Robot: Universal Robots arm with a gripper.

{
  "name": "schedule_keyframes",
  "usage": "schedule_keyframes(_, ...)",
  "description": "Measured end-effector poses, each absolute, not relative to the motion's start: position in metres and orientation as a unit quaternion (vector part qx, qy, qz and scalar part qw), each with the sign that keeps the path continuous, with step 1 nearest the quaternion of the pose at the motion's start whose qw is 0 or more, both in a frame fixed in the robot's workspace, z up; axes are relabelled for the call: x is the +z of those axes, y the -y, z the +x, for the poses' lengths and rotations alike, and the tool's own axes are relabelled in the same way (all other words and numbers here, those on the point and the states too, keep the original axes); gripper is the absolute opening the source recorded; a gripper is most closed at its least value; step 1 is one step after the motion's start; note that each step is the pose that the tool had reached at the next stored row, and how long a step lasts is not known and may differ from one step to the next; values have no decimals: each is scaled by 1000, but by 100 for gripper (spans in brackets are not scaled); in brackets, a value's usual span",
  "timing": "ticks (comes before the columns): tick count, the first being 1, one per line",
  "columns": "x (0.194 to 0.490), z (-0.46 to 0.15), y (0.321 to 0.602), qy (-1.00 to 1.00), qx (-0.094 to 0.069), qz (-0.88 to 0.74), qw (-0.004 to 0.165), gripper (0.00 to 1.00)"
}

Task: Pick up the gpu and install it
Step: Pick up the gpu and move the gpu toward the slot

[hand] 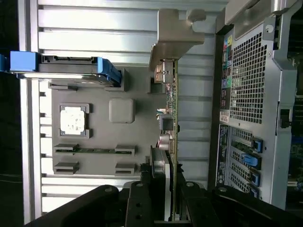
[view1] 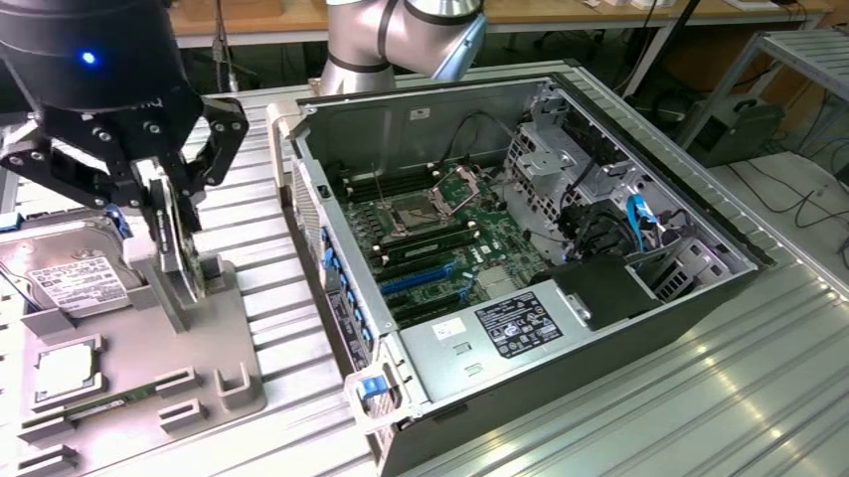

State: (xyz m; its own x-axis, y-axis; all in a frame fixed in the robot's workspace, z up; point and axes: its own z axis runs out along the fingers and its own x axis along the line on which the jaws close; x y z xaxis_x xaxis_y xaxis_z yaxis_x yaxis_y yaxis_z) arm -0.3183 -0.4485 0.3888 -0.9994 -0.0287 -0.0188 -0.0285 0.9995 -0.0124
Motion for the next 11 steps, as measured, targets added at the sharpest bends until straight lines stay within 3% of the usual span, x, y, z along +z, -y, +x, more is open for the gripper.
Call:
schedule_keyframes(4,445,-318,448,-1000,-6,-14,9,28)
schedule_keyframes(11,445,-257,448,-1000,-6,-14,9,28)
